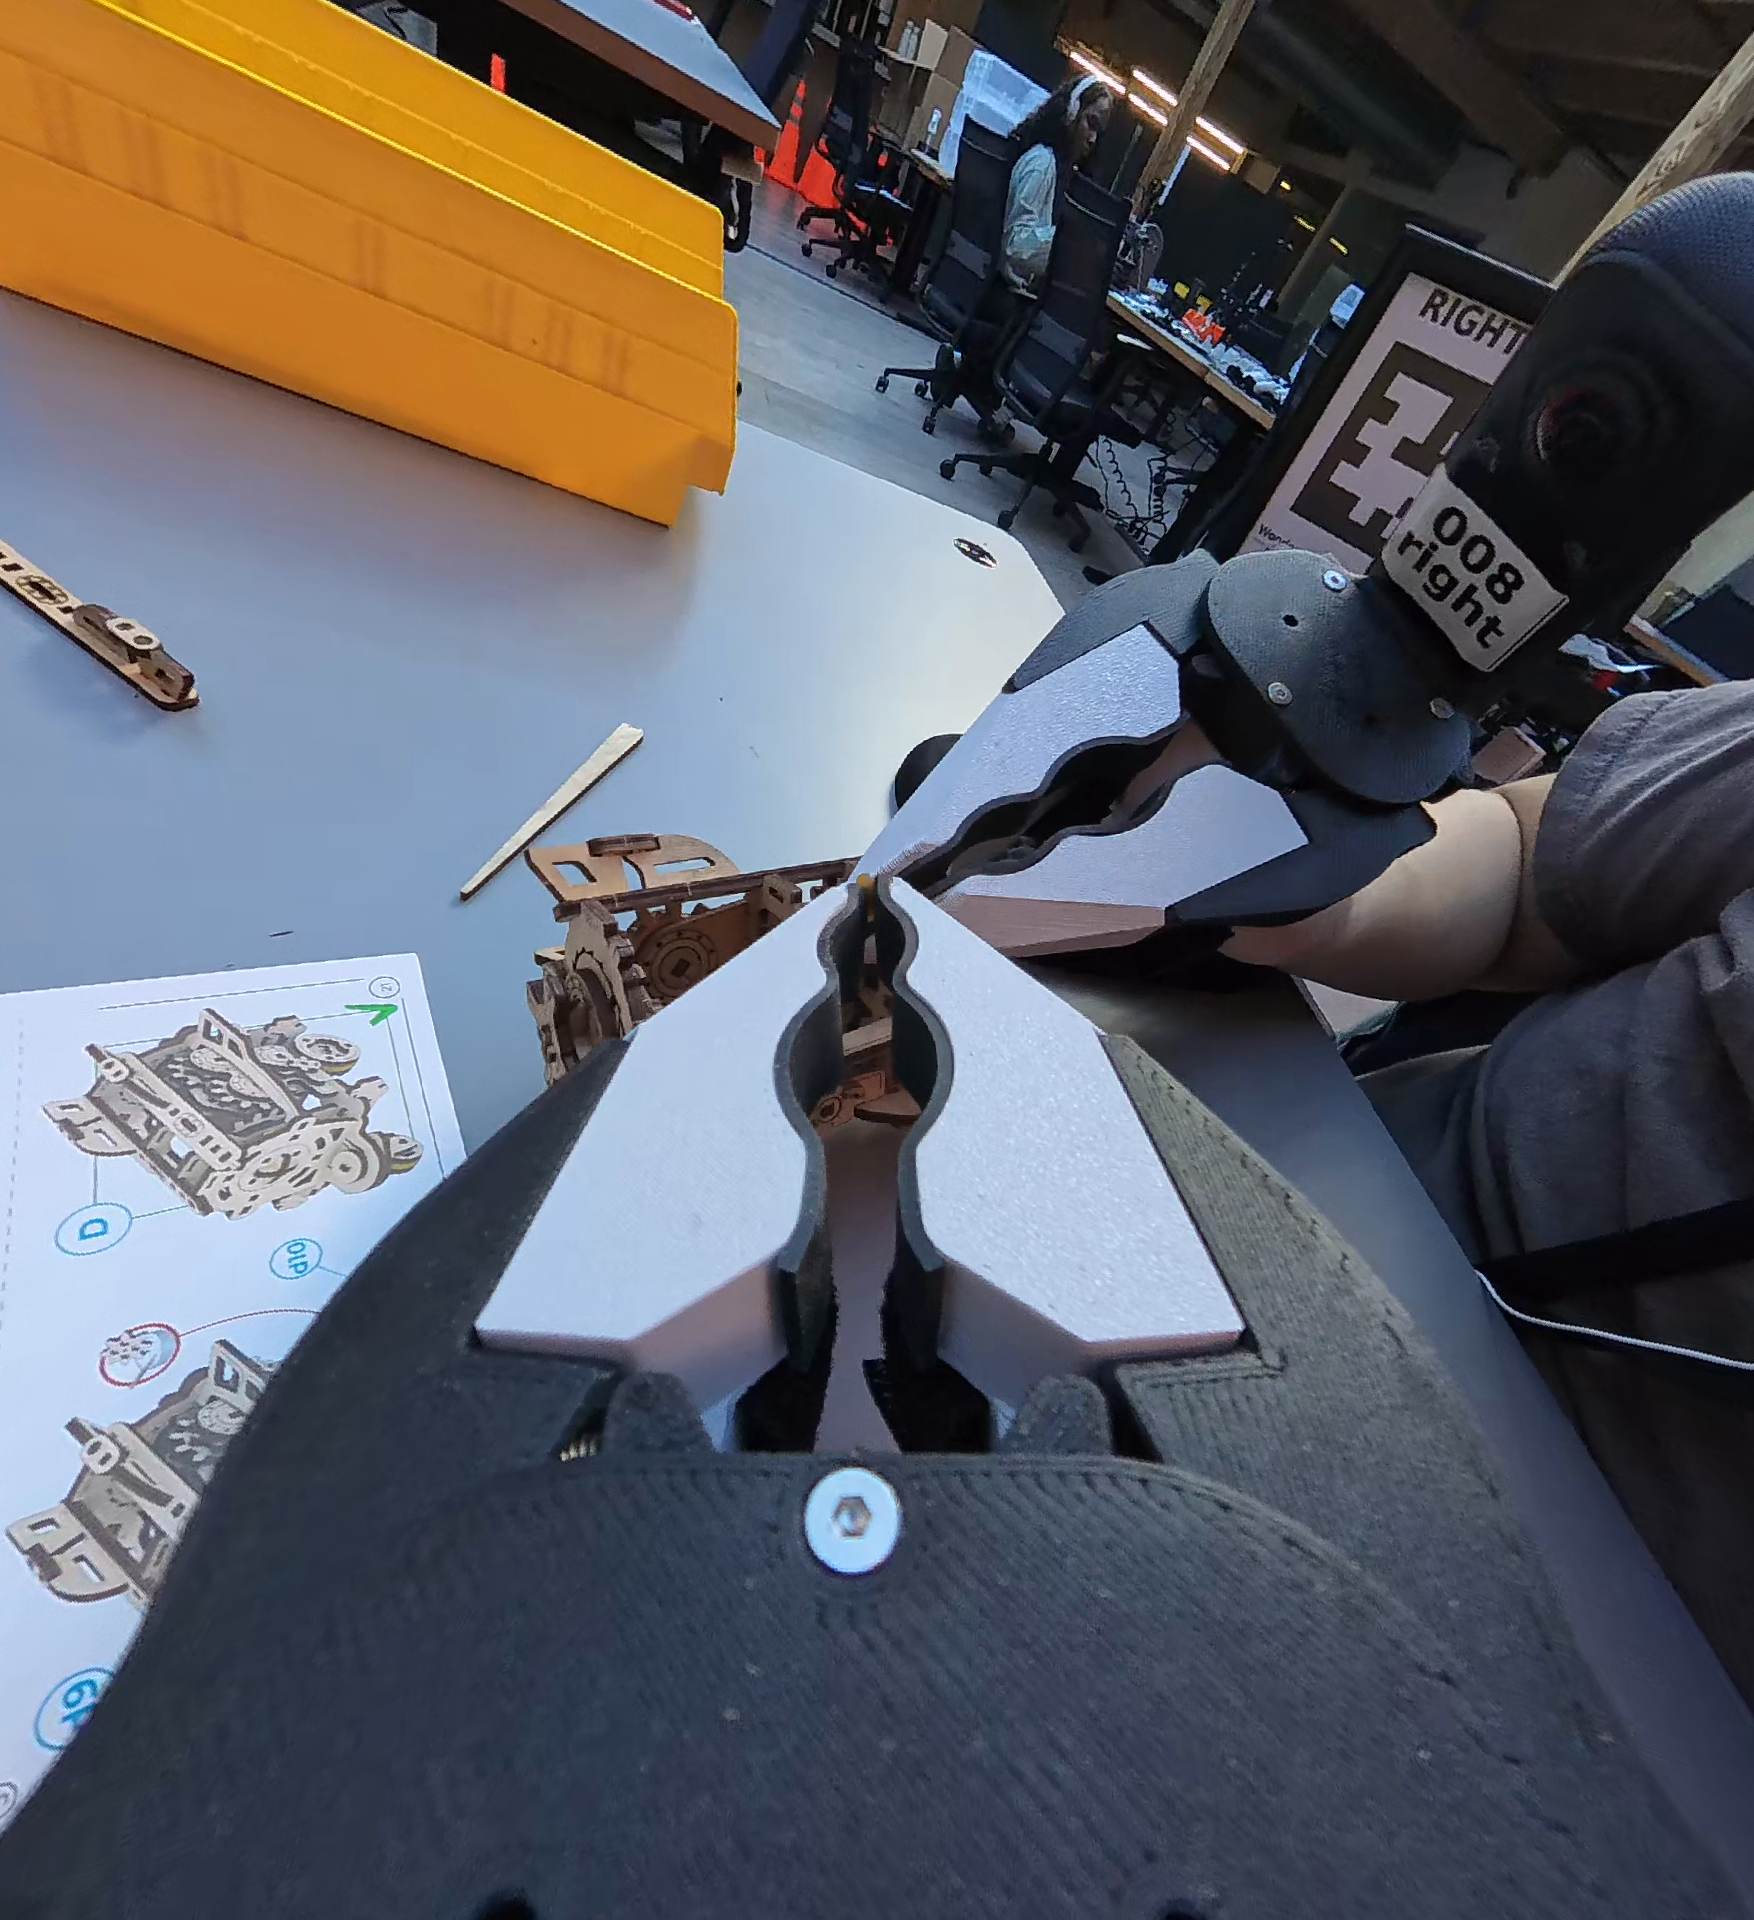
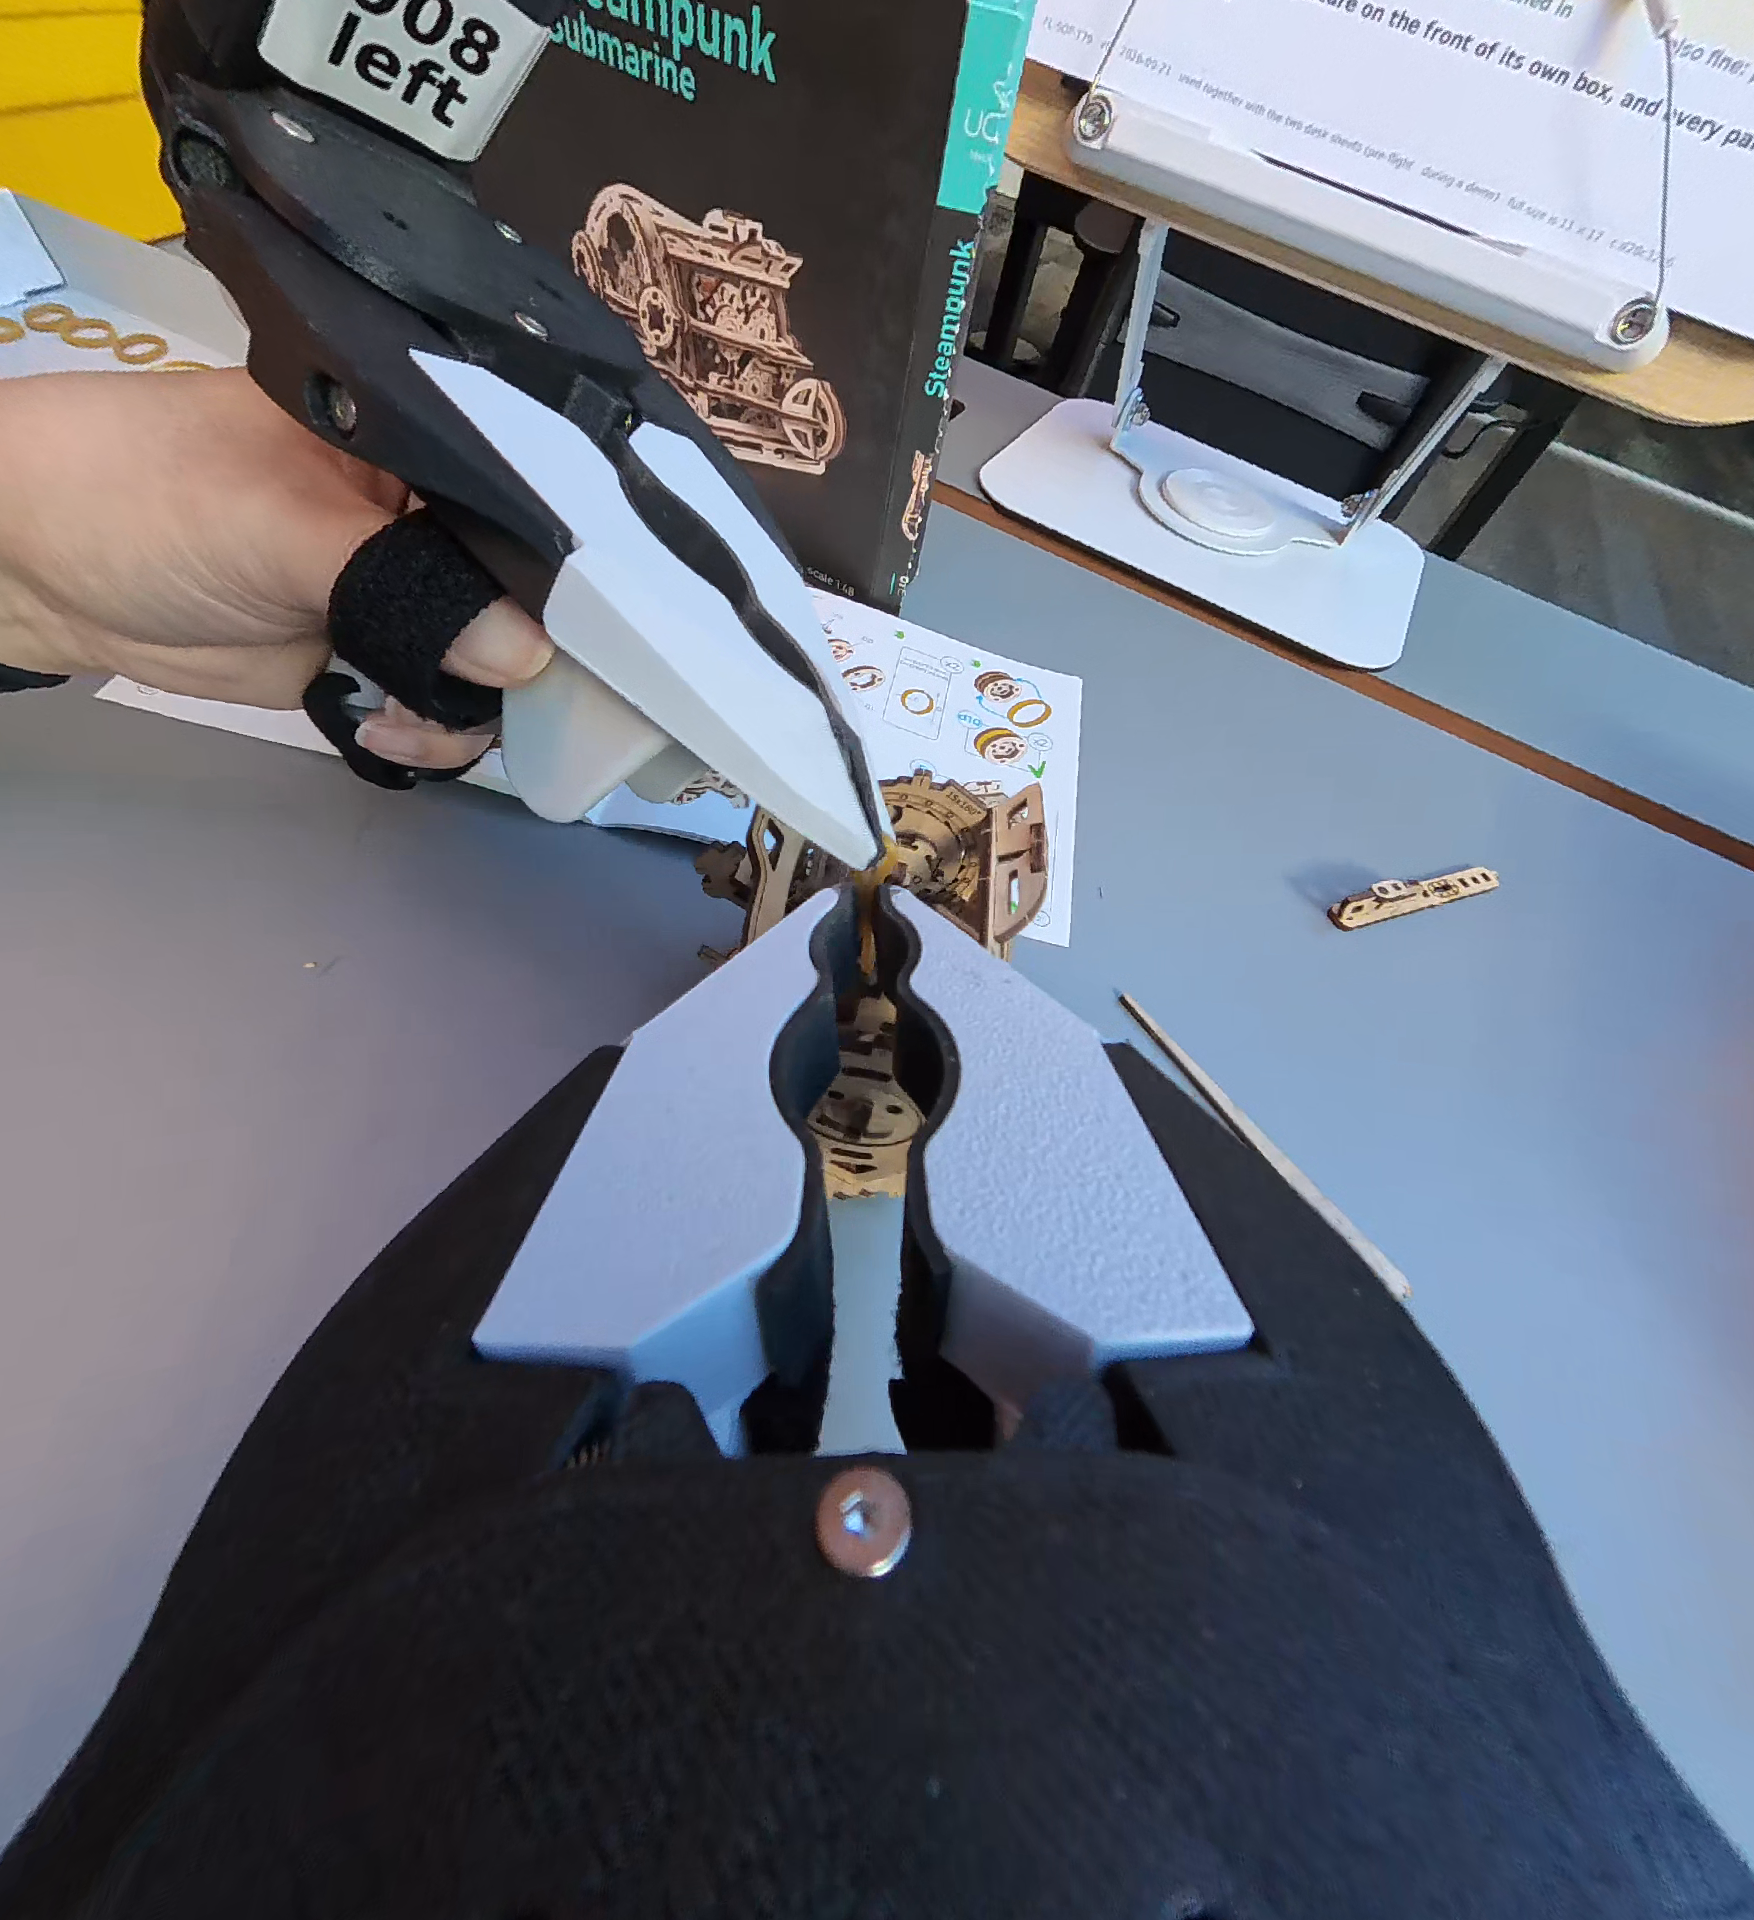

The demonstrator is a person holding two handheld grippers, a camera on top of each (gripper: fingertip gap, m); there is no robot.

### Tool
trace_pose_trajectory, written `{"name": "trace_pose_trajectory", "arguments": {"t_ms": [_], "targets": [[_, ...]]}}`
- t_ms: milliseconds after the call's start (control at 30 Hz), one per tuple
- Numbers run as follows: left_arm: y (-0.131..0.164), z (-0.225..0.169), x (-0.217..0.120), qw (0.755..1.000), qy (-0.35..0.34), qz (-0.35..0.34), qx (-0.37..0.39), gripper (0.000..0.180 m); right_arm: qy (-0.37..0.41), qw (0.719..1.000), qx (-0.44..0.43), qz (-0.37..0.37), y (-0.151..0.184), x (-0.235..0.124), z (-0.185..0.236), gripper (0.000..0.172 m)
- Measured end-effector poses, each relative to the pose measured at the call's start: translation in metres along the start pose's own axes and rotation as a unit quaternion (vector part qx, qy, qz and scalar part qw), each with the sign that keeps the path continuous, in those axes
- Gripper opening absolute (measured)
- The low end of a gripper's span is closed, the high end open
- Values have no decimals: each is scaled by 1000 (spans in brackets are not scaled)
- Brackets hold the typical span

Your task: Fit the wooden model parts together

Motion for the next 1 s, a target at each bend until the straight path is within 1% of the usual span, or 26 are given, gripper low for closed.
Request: {"name": "trace_pose_trajectory", "arguments": {"t_ms": [200,233,300,367,400,467,567,667,700,867,1000], "targets": [[-1,4,-2,1000,-5,0,13,0,-6,1000,4,3,0,1,-1,0],[-3,5,-3,1000,-9,-5,16,10,-7,1000,4,6,1,2,-1,0],[-12,12,-8,999,-25,-26,28,35,-9,1000,6,7,1,2,-1,0],[-20,17,-15,997,-33,-56,44,50,-10,1000,8,8,1,2,-2,0],[-21,20,-17,996,-33,-63,47,54,-10,1000,8,8,1,2,-2,0],[-15,25,-16,998,-25,-46,35,68,-11,1000,8,8,1,2,-2,0],[3,27,-10,1000,-4,-2,17,75,-13,1000,6,11,1,2,-3,0],[21,29,-3,999,-2,42,23,80,-18,1000,7,13,1,3,-3,0],[23,29,-2,999,-3,45,31,82,-21,1000,8,14,1,3,-2,0],[25,28,-2,996,-19,58,60,80,-49,998,21,27,0,4,0,0],[26,25,0,995,-28,62,73,79,-63,997,2,39,-2,4,2,0]]}}
Point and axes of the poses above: each gripper's, where its closed fingertips meet, x out along the fingers, y out of its underside, z = x × y across the jaws, the point moved 1 cm from there along -x, back along the fingers, and after that the axes turned 3 degrees about -z, right-handed, at the moved point
